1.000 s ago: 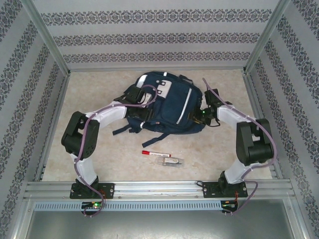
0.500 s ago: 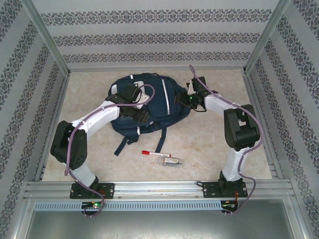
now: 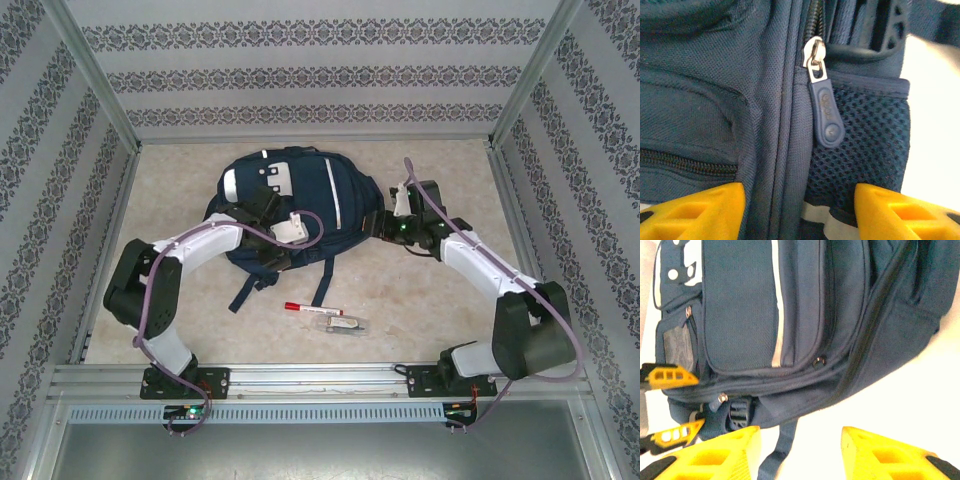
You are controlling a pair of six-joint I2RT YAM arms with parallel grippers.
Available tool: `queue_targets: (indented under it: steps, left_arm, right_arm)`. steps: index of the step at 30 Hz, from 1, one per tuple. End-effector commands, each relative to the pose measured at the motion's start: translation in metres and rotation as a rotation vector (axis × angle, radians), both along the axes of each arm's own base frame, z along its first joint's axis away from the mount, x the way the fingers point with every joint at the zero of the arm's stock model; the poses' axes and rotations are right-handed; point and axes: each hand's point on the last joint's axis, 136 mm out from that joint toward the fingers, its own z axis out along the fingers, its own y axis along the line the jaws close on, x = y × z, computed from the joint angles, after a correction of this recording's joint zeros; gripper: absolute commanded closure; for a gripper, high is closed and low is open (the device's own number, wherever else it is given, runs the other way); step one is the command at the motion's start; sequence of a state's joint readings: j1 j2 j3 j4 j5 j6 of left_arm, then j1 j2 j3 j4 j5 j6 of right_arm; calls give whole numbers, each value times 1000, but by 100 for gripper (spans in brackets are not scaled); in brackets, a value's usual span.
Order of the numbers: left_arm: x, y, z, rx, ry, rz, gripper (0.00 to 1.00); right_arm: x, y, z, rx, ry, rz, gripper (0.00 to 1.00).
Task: Pack books, pencil case, and school supplies into a backpack
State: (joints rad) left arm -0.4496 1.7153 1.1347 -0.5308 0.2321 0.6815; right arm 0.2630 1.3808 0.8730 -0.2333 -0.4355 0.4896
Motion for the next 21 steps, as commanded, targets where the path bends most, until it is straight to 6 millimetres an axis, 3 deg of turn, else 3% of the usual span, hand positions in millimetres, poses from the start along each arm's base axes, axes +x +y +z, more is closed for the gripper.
queue_targets:
  steps: [1,5,7,9,16,21]
  left_arm:
    - [28,12,-12,86,-78,21,46]
    - [26,6,-14,45,-35,62,72]
    - [20,-4,-8,-22,-18,44,91]
    - [16,-12,2,-77,-12,30,100]
    - [-2,-35,52,-278,3,6,100]
    - [-13,-42,53,-358,22,14,100]
  right_arm:
    - [-14,12,11,40,-28,54,54]
    - [-26,24,12,70,-22,62,54]
    - [-31,34,13,91,-17,84,54]
    - [-36,44,13,94,-7,105,54]
    - [-38,90,7,107,83,103,57]
    - [-31,111,-4,18,135,14,57]
